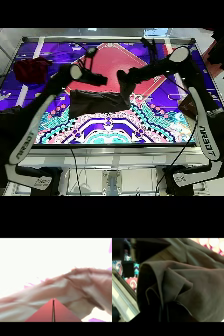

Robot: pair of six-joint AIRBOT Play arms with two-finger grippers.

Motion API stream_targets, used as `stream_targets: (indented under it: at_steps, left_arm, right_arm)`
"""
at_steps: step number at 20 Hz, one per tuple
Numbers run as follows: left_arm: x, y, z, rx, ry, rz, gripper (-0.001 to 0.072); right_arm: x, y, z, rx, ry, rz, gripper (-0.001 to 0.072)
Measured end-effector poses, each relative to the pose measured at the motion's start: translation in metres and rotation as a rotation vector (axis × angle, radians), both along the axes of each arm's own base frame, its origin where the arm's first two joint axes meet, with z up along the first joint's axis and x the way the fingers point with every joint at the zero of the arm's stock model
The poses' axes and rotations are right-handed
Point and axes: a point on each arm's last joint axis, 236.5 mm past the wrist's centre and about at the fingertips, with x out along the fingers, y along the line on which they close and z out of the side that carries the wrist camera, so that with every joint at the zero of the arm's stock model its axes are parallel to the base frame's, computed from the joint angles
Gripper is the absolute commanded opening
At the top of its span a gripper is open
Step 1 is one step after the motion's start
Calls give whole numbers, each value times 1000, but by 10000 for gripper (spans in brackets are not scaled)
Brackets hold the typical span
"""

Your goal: Fold the shirts.

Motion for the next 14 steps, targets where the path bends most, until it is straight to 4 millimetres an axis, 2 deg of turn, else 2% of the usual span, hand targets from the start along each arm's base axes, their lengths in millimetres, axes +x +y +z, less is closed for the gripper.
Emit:
stream_targets:
  at_steps: [2,3,5,6,7,8,9,11,12,14]
  left_arm:
    - [2,37,44,27,-76,45,12]
    - [0,54,59,42,-98,66,11]
    - [-6,82,81,75,-124,100,12]
    - [-10,92,86,92,-126,111,12]
    - [-13,100,88,109,-121,118,12]
    - [-17,107,90,127,-117,125,12]
    - [-20,111,91,136,-109,128,12]
    - [-25,118,90,156,-91,131,12]
    - [-27,120,90,164,-87,132,12]
    - [-29,122,89,172,-78,132,12]
  right_arm:
    - [1,42,3,33,-56,1,24]
    - [3,65,3,57,-82,-6,25]
    - [3,109,-6,102,-100,-17,28]
    - [0,131,-14,127,-93,-18,36]
    - [0,152,-24,152,-90,-31,157]
    - [0,170,-35,173,-81,-51,439]
    - [3,185,-44,200,-70,-82,489]
    - [9,206,-62,253,-28,-153,487]
    - [13,209,-68,264,-20,-178,488]
    - [25,202,-75,262,-20,-214,484]
